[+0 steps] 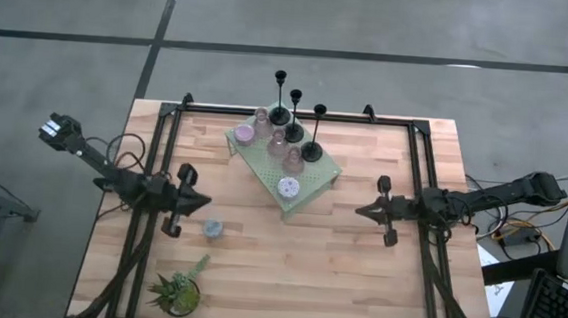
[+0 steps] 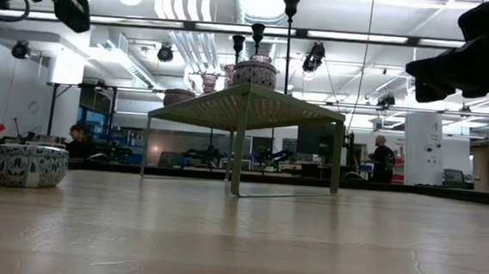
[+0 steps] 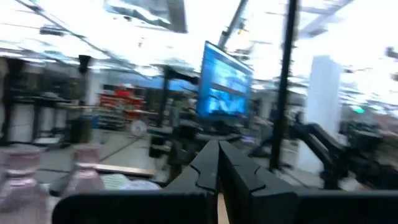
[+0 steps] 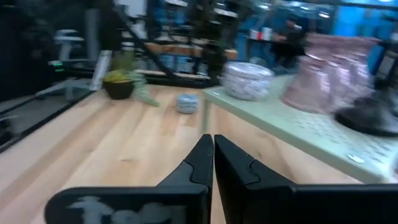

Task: Pick & Place candle stick holders
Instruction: Put the white scented candle on the shelf aligned with the pink glass candle holder

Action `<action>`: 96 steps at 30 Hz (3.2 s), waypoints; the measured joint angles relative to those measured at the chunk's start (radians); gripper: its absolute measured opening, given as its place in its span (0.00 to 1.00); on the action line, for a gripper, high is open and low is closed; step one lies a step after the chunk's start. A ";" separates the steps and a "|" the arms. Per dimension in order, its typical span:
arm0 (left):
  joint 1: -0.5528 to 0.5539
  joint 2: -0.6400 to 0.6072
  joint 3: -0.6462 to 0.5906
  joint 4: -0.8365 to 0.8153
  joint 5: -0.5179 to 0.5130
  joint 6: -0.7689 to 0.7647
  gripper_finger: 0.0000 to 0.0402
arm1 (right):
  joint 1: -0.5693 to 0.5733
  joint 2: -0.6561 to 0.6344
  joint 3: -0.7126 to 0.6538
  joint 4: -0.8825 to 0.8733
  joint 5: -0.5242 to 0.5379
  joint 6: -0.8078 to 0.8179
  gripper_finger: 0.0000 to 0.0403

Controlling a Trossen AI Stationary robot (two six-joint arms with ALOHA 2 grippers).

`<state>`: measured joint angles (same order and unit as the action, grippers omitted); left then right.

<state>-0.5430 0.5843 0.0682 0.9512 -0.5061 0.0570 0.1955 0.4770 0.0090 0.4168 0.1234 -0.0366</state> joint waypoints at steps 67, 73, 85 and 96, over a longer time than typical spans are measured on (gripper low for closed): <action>0.268 1.066 0.994 -0.817 -0.411 -0.347 0.97 | 0.001 0.009 0.000 -0.018 0.106 0.087 0.02; 0.269 1.079 0.991 -0.829 -0.425 -0.353 0.97 | 0.001 0.009 0.000 -0.018 0.106 0.087 0.02; 0.270 1.101 0.991 -0.895 -0.468 -0.357 0.97 | 0.001 0.009 0.000 -0.018 0.106 0.087 0.02; 0.272 1.101 0.990 -0.980 -0.518 -0.408 0.97 | 0.001 0.009 0.000 -0.018 0.106 0.086 0.02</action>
<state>-0.2714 1.6852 1.0584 -0.0292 -1.0238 -0.3506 0.1963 0.4858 0.0093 0.3992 0.2291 0.0498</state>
